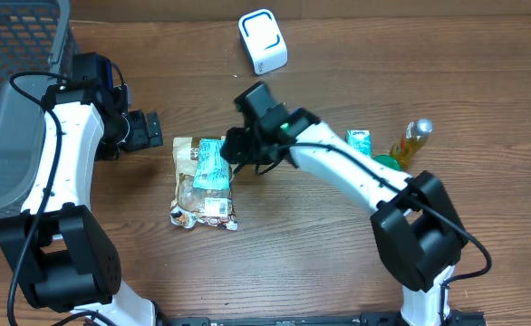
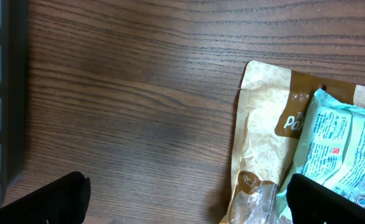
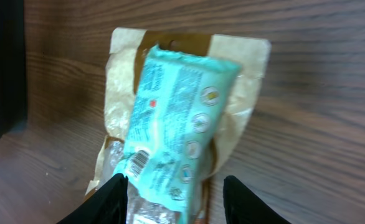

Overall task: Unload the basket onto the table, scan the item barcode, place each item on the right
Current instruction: 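Move the right gripper over the teal wrapper on the PanTree bag, then close the right gripper on the teal wrapper and pull it off the bag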

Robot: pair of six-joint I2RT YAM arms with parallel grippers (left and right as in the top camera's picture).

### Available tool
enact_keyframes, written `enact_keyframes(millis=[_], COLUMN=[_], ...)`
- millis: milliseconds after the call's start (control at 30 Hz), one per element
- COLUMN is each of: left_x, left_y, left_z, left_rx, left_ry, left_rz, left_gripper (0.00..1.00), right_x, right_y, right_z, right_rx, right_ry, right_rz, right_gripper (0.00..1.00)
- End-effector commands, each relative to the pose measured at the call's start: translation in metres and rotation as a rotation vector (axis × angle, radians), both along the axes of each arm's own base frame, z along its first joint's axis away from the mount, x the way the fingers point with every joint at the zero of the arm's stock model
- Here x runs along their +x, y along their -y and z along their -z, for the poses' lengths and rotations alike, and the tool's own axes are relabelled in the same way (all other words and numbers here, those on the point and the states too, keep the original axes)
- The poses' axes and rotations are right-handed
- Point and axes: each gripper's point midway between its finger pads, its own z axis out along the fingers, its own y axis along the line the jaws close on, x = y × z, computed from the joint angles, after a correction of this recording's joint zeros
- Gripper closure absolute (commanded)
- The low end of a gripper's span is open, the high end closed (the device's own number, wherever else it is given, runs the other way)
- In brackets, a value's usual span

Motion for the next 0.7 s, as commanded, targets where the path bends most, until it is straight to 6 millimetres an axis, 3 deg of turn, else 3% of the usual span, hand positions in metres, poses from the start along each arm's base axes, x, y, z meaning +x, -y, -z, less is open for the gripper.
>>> enact_keyframes(millis=[0, 200, 667], left_x=[0.006, 0.006, 0.006], left_y=[-0.001, -0.001, -0.001], left_z=[-0.001, -0.001, -0.001], left_rx=[-0.005, -0.005, -0.005], left_ry=[0.009, 0.009, 0.009], left_rz=[0.005, 0.005, 0.005], left_gripper=[0.0, 0.0, 0.01], right_x=[0.001, -0.005, -0.009], right_y=[-0.003, -0.017, -0.014], right_z=[0.012, 0.034, 0.061], right_rx=[-0.047, -0.057, -0.098], right_ry=[0.024, 0.014, -0.029], right_rz=[0.045, 0.017, 0.024], right_gripper=[0.54, 0.54, 0.54])
